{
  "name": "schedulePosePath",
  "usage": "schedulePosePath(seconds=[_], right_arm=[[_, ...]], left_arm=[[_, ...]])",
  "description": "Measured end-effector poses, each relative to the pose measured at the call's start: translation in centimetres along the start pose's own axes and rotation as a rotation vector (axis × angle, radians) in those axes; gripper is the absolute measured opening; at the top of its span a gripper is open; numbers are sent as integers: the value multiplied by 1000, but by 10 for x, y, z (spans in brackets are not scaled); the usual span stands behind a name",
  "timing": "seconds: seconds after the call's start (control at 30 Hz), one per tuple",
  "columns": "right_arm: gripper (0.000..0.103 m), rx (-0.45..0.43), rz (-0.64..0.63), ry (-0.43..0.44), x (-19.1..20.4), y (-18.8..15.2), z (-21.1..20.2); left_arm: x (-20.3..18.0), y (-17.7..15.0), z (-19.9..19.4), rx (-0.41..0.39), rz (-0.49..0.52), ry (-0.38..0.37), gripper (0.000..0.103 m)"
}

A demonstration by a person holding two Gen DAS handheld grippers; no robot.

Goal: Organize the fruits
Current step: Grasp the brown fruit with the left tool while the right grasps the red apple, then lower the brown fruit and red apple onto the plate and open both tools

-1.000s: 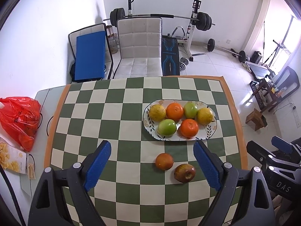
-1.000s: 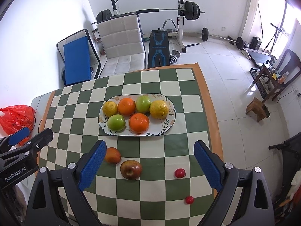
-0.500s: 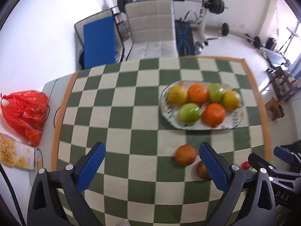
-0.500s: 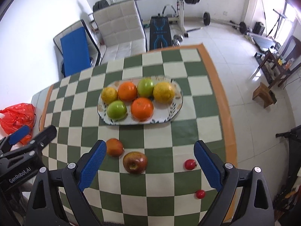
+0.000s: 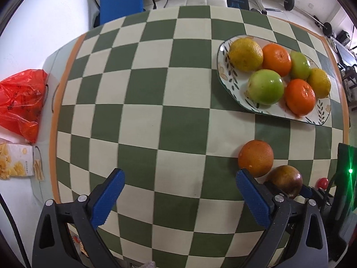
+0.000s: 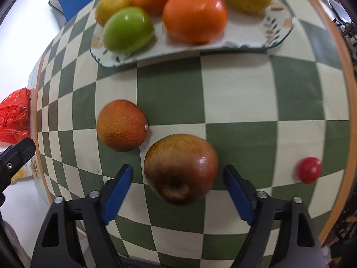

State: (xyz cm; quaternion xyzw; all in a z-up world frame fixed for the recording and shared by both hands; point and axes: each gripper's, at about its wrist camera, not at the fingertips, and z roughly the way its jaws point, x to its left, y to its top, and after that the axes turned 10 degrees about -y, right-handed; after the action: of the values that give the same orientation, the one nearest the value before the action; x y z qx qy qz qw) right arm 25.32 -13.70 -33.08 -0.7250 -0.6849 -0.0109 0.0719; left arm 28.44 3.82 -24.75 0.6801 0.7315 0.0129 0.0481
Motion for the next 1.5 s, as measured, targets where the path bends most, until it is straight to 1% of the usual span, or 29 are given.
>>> schedulePosePath(seconds=[0.03, 0.07, 0.13, 0.17, 0.3, 0.43, 0.47, 0.5, 0.57, 0.6, 0.63, 0.73, 0.83, 0.97, 1.1, 1.23, 1.3, 1.4, 1.5], right_arm=[[71, 2, -6, -15, 2, 1, 4], [70, -4, -11, -23, 2, 1, 8], [69, -22, -15, -18, 0, -1, 7], [69, -24, -19, -37, -4, -2, 6], [69, -19, 24, -33, -33, -10, 0], [69, -20, 59, -48, -58, -17, -6], [69, -19, 63, -51, -60, -14, -7], [69, -18, 67, -52, -64, -13, -7], [69, -12, 78, -50, -71, -9, -8], [69, -8, 85, -46, -73, -9, -6], [69, -4, 89, -43, -74, -9, -4], [69, 8, 90, -41, -77, -8, 2], [69, -1, 78, -48, -77, -9, 3], [69, -8, 55, -48, -73, -6, 0], [69, -34, 62, -10, -72, 0, -13], [69, -70, 106, 76, -78, 11, -36], [69, -95, 128, 111, -80, 20, -49], [69, -144, 163, 156, -87, 40, -73], [69, -182, 189, 160, -92, 66, -86]], left_arm=[[-3, 2, 3, 10, 1, -19, 102], [-6, 4, 7, 21, 3, -37, 102], [-14, 8, 17, 53, 12, -77, 102], [-19, 10, 22, 70, 17, -98, 102], [-42, 16, 51, 153, 48, -161, 102], [-55, 22, 82, 221, 34, -201, 102], [-58, 23, 88, 236, 29, -216, 102], [-59, 24, 92, 239, 25, -231, 100], [-62, 25, 97, 233, 26, -242, 79], [-63, 25, 99, 235, 31, -243, 57], [-65, 24, 100, 239, 35, -245, 55], [-69, 21, 97, 209, 69, -219, 54], [-67, 16, 92, 191, 72, -222, 54], [-62, 13, 68, 162, 47, -258, 54], [-44, 19, 36, 114, 15, -312, 54], [-26, 45, 1, 64, -50, -395, 54], [-18, 65, -10, 36, -90, -431, 54], [-6, 96, -12, 19, -128, -447, 54], [-1, 122, -1, 30, -146, -434, 54]])
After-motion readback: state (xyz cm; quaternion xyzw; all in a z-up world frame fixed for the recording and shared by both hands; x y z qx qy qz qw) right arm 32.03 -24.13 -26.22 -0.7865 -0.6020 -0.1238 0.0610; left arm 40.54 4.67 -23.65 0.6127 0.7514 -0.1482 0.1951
